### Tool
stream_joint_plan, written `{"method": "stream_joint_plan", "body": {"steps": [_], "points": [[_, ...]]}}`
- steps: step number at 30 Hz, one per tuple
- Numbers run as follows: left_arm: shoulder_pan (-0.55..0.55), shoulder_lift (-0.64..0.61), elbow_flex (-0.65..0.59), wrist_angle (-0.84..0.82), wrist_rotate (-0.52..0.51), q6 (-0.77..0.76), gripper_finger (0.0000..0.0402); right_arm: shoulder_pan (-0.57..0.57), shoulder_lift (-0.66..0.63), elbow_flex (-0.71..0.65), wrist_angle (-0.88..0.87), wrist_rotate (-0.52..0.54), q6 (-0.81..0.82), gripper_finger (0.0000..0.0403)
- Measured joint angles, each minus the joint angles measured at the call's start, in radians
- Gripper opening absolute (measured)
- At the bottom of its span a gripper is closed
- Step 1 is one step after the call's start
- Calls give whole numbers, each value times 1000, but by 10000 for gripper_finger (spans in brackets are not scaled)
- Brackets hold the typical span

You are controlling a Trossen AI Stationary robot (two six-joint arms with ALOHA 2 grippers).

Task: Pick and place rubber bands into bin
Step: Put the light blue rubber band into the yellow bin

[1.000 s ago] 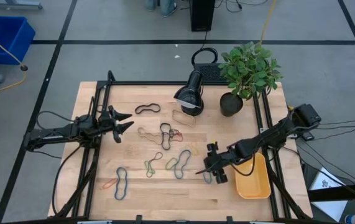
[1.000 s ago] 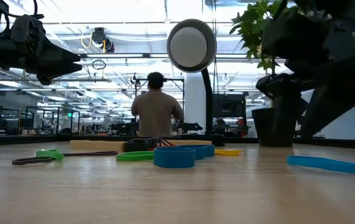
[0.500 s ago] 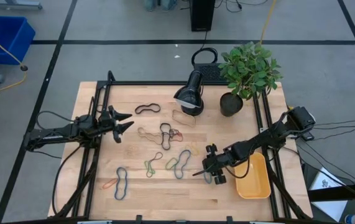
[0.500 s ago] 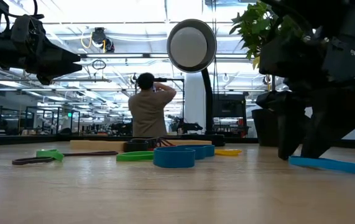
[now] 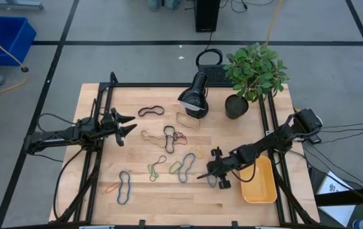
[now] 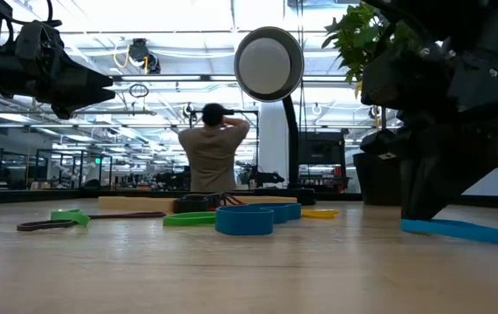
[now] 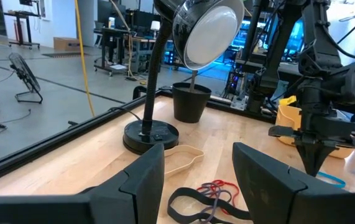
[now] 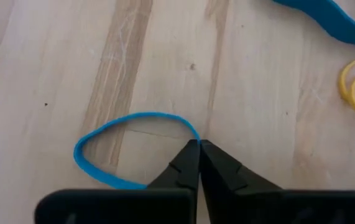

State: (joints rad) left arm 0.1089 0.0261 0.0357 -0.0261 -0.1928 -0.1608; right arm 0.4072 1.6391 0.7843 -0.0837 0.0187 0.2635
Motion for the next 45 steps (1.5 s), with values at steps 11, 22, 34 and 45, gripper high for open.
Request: {"method": "stream_joint_plan", "body": {"steps": [11, 22, 34, 45], "points": [[0, 0, 0, 2, 0, -5, 196, 2, -382, 1, 54, 228, 78, 1], [0, 0, -1, 4, 0, -5, 196, 42, -571, 170, -617, 241, 267, 0], [0, 0, -1, 2, 0, 0, 196, 246, -469, 277, -1143, -18, 838, 0], [0, 0, -1, 2, 0, 1, 196, 342, -338, 26, -881, -75, 984, 0]]}}
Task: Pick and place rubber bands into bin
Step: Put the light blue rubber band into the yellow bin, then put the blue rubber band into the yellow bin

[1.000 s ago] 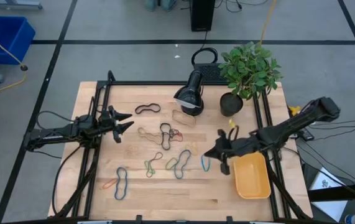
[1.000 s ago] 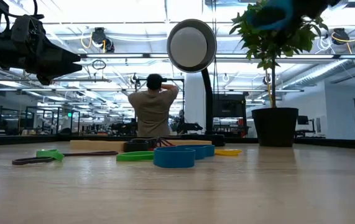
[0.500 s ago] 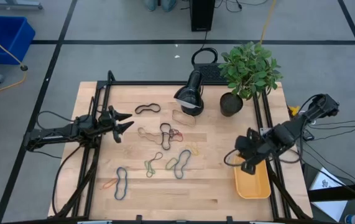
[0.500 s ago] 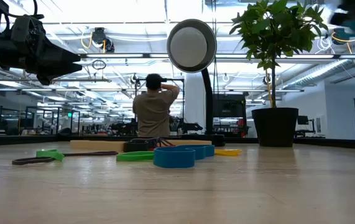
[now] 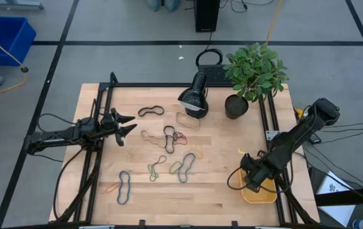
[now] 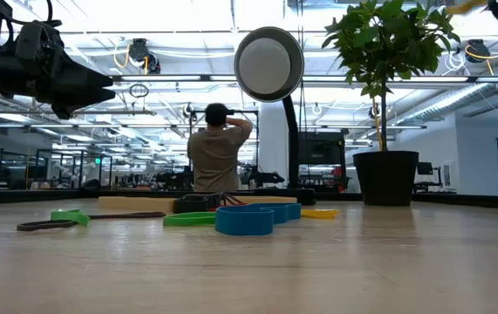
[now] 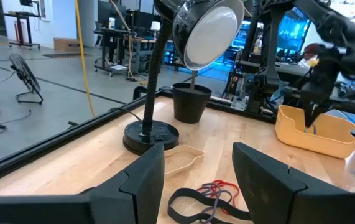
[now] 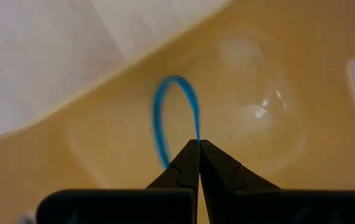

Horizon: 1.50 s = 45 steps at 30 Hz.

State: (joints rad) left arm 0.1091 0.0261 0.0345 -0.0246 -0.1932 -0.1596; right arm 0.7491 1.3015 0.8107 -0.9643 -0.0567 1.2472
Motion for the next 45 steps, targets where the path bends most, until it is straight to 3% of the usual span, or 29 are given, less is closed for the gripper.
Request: {"method": "stream_joint_plan", "body": {"steps": [10, 22, 30, 37, 40, 45], "points": [[0, 0, 0, 0, 0, 0, 196, -1, 44, -108, 82, -1, 24, 0], [0, 0, 0, 0, 0, -1, 196, -1, 44, -120, 155, 0, 25, 25], [0, 0, 0, 0, 0, -6, 196, -1, 43, -120, 156, -2, 26, 95], [0, 0, 0, 0, 0, -6, 196, -1, -19, -121, 156, -75, 114, 145], [0, 0, 0, 0, 0, -6, 196, -1, -69, -120, 156, -42, 142, 152], [0, 0, 0, 0, 0, -6, 196, -1, -158, -96, 161, 115, 142, 152]]}}
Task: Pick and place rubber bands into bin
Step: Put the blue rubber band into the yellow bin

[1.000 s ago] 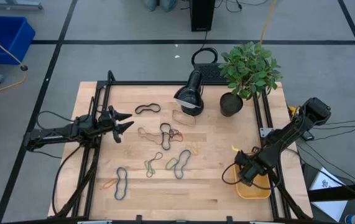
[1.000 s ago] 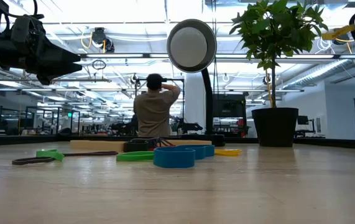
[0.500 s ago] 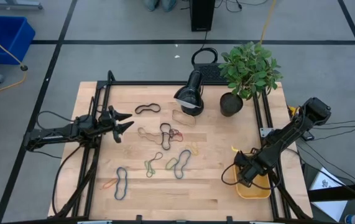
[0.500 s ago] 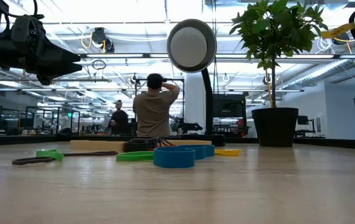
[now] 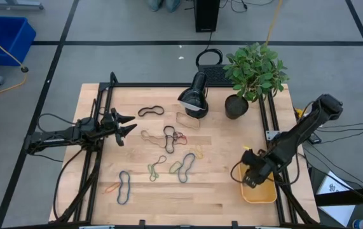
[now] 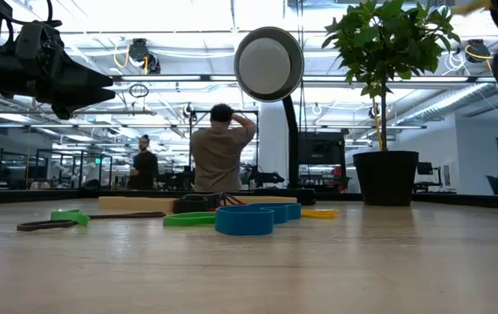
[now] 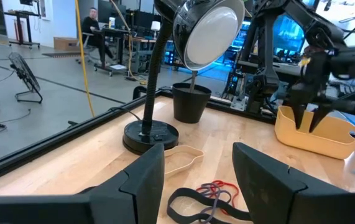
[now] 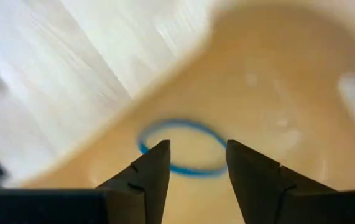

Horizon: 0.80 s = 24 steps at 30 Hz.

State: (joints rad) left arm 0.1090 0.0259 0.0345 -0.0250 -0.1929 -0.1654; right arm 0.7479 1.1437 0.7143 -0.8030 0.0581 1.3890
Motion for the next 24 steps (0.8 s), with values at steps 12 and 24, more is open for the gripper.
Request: {"method": "stream_joint_plan", "body": {"steps": [12, 24], "points": [[0, 0, 0, 5, 0, 2, 196, -70, -139, 95, 208, 385, -344, 149], [0, 0, 0, 5, 0, -15, 196, -259, -133, 95, 866, 469, -930, 155]]}}
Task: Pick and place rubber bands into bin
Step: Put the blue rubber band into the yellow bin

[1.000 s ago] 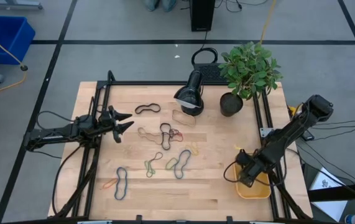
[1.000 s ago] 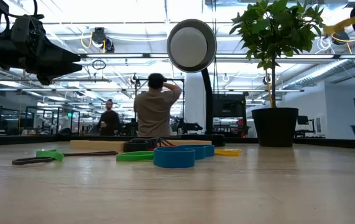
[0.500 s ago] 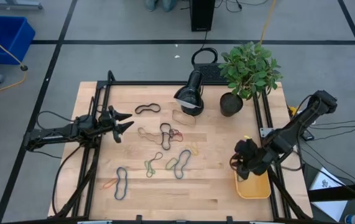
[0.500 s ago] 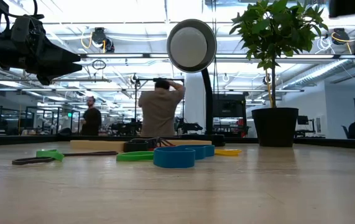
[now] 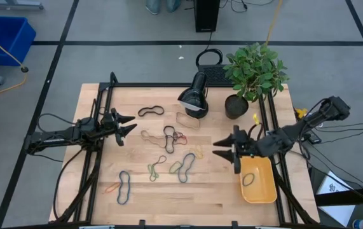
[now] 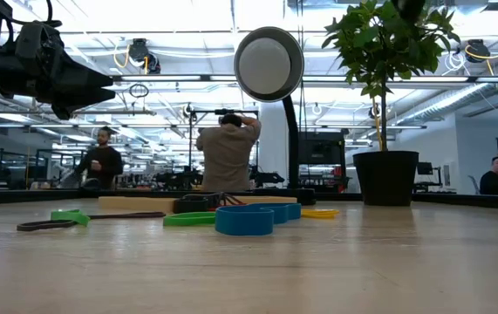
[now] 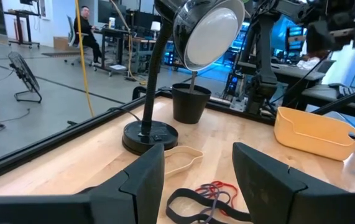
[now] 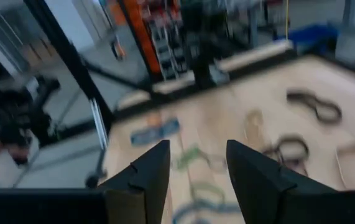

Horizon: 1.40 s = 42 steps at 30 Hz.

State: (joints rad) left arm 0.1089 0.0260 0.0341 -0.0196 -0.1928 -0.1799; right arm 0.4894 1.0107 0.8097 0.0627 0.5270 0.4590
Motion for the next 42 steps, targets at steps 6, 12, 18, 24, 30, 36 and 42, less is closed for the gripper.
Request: {"method": "stream_joint_plan", "body": {"steps": [6, 12, 18, 24, 30, 36, 42], "points": [[0, 0, 0, 1, 1, -11, 196, -82, 2, 0, 88, 3, -144, 155], [0, 0, 0, 1, 2, -12, 196, -135, 48, 0, 202, -4, -422, 155], [0, 0, 0, 2, 2, -12, 196, -150, 194, 118, 139, -4, -606, 155], [0, 0, 0, 2, 1, -12, 196, -194, 399, 326, -78, -9, -623, 155], [0, 0, 0, -2, 1, -11, 196, -242, 568, 412, -212, -160, -521, 155], [0, 0, 0, -3, 1, -11, 196, -279, 698, 412, -304, -261, -453, 155], [0, 0, 0, -5, 1, -10, 196, -320, 809, 412, -361, -349, -418, 155]]}}
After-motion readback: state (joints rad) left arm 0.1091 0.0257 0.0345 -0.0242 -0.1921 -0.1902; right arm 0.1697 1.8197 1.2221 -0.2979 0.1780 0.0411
